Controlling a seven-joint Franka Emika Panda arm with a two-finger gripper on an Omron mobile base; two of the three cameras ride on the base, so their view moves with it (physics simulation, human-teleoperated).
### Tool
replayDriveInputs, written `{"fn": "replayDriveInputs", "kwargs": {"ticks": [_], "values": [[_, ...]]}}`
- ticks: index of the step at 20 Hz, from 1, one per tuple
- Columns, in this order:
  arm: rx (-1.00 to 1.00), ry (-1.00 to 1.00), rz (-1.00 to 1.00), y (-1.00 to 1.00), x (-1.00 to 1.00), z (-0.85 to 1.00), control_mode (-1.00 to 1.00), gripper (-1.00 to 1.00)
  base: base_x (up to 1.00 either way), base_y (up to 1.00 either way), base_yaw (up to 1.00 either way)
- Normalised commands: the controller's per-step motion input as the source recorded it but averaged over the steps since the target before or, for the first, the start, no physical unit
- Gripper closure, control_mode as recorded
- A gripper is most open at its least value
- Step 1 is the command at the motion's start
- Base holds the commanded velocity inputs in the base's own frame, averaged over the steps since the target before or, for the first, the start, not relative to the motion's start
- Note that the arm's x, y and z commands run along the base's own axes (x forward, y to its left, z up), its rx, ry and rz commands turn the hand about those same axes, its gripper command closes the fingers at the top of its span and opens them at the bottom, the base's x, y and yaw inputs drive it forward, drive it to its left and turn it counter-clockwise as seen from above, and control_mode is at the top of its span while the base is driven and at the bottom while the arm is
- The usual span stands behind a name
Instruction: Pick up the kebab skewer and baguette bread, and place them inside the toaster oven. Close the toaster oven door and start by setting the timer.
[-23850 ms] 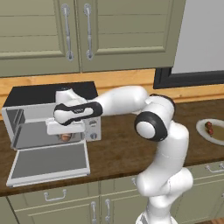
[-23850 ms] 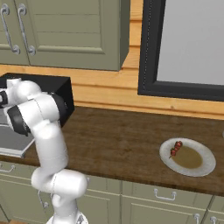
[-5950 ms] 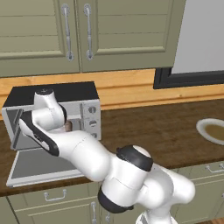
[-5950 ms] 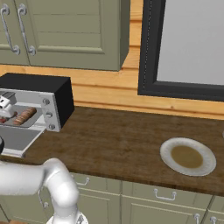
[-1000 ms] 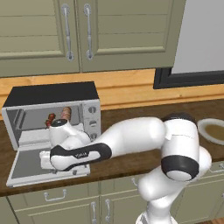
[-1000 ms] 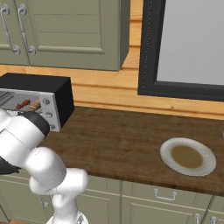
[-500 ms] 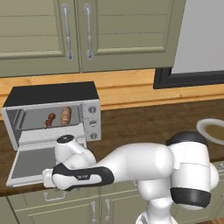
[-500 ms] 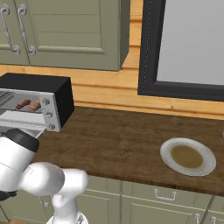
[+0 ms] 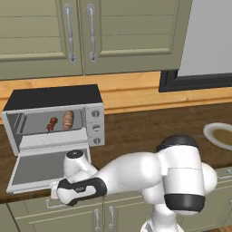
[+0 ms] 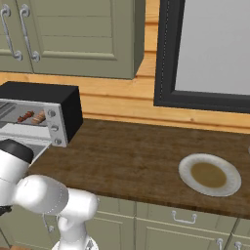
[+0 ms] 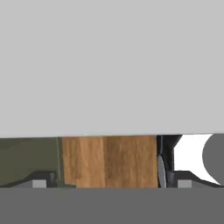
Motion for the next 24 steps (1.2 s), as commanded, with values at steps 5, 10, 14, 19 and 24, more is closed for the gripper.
{"fn": "replayDriveInputs", "kwargs": {"ticks": [5,10,14,19,24], "values": [[0.0,0.0,0.04,0.0,0.59,-0.05,-1.0,-1.0,0.0,0.0,0.0],[0.0,-0.11,0.03,0.0,0.49,0.01,-1.0,-1.0,0.0,0.0,0.0],[0.0,-0.23,0.02,0.0,0.58,0.35,-1.0,-1.0,0.0,0.0,0.0],[0.0,-0.17,0.01,0.0,0.9,0.78,-1.0,-1.0,0.0,0.0,0.0],[0.0,-0.14,0.0,0.0,1.0,0.85,-1.0,-1.0,0.0,0.0,0.0]]}}
